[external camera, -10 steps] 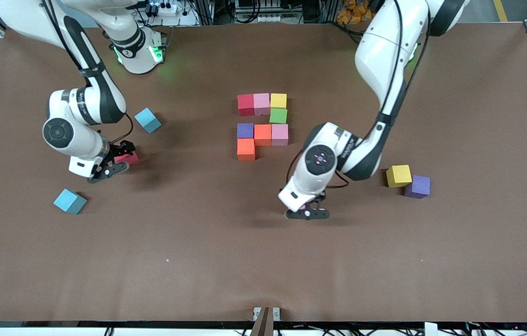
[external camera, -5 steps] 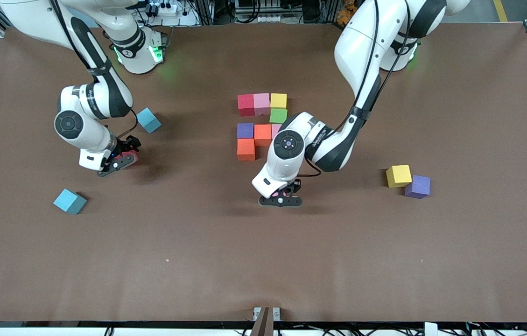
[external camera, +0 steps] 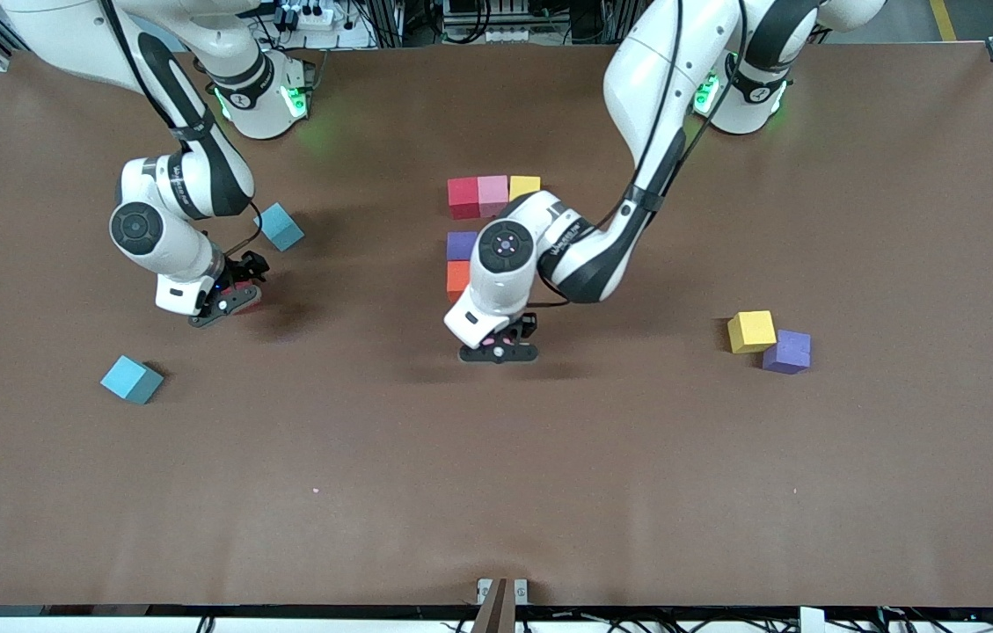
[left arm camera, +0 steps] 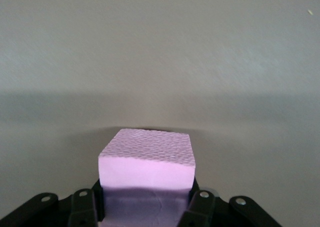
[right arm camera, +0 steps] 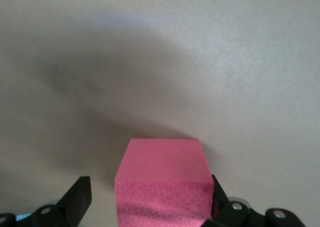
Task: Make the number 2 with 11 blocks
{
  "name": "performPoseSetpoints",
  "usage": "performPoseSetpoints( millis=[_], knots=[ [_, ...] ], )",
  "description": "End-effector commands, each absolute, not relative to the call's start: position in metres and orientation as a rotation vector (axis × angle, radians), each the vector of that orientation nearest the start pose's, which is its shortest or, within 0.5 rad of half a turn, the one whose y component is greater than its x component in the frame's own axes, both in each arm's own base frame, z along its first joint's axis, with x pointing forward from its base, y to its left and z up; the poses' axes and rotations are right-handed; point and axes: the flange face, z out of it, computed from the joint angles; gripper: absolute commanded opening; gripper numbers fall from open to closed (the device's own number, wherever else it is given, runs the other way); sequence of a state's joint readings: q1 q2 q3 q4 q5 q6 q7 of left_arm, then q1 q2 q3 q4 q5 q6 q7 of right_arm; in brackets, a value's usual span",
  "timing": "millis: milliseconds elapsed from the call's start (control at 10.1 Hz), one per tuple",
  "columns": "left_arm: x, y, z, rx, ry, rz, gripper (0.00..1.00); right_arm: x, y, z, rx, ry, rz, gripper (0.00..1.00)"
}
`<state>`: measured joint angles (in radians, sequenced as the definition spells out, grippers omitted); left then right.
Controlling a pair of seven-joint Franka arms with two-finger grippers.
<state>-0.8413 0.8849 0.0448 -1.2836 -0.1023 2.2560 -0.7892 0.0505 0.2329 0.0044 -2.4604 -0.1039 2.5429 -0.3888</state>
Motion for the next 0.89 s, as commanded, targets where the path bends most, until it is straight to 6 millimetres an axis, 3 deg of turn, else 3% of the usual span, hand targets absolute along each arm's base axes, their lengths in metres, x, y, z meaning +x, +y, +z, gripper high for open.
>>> performPoseSetpoints(
  millis=[0,99,198,297,395,791],
  knots=[
    [0.507,-0.568,0.217,-3.238,-0.116,-0.052,0.1,0.454,0.019,0.198,-3.047,-0.853,0.228,1.0],
    [0.506,-0.572,0.22,-3.242,-0.128,-0.061,0.1,0.454,0.018,0.198,-3.047,-0.851,0.228,1.0],
    [0.503,-0.574,0.214,-3.237,-0.121,-0.052,0.1,0.454,0.018,0.198,-3.039,-0.876,0.229,0.86],
    [0.497,-0.58,0.21,-3.235,-0.129,-0.051,0.1,0.456,0.018,0.199,-3.018,-0.94,0.218,0.5],
    [0.497,-0.584,0.209,-3.238,-0.151,-0.053,0.1,0.457,0.018,0.201,-3.01,-0.973,0.202,0.3],
    [0.489,-0.594,0.207,-3.247,-0.164,-0.064,0.1,0.476,0.031,0.218,-2.998,-1.053,0.141,0.28]
  ],
)
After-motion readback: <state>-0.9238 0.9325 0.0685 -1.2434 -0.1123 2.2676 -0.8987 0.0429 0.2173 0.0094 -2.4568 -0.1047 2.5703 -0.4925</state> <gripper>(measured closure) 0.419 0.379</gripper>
